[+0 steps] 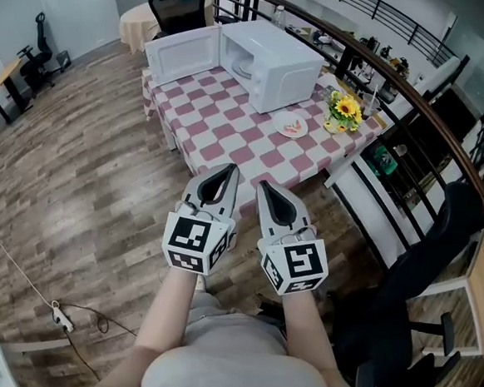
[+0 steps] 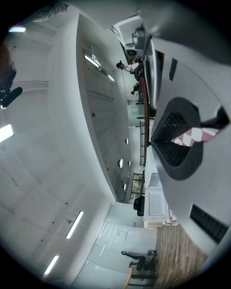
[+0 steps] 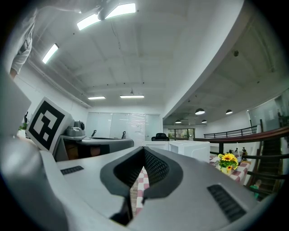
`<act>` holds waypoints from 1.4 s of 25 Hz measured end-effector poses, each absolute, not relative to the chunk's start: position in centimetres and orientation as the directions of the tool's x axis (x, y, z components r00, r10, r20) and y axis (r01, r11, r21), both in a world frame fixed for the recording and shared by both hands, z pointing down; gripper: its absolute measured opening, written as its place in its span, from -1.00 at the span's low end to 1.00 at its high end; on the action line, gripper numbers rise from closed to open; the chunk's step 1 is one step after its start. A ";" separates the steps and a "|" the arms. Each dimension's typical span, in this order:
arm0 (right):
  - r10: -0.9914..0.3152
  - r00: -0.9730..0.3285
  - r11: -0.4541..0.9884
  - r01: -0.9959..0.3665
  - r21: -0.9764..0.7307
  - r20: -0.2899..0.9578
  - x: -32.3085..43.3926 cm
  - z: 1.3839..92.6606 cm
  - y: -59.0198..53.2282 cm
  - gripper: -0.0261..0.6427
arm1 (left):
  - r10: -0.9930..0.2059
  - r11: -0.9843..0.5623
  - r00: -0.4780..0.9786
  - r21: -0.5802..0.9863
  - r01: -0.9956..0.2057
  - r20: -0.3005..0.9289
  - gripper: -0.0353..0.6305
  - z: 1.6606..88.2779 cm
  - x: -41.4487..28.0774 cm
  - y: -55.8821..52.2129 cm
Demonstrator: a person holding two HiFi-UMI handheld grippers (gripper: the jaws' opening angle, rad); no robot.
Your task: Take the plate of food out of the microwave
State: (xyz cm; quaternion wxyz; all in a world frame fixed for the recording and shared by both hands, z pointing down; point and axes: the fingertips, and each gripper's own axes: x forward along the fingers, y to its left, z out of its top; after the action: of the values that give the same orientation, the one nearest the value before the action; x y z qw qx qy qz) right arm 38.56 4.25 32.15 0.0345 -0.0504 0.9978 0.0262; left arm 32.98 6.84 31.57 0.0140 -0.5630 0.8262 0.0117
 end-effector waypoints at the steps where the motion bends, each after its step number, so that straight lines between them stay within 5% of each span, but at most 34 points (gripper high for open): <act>1: -0.103 -0.992 0.993 -0.106 0.048 -0.073 37.9 32.0 4.3 -0.85 | -0.932 0.361 -0.360 0.004 -0.933 -0.039 -0.89 31.5 32.4 6.8; 35: -0.214 -0.976 0.977 -0.214 0.017 -0.032 16.9 33.6 6.1 -0.85 | -0.976 0.219 -0.219 0.021 -0.976 0.008 -0.89 33.1 12.7 8.3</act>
State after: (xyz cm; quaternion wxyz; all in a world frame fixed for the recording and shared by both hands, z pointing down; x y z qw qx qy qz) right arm 16.89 6.07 33.57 0.0148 -0.1076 0.9940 0.0099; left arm 12.69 8.29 33.13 -0.0096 -0.6249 0.7806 0.0060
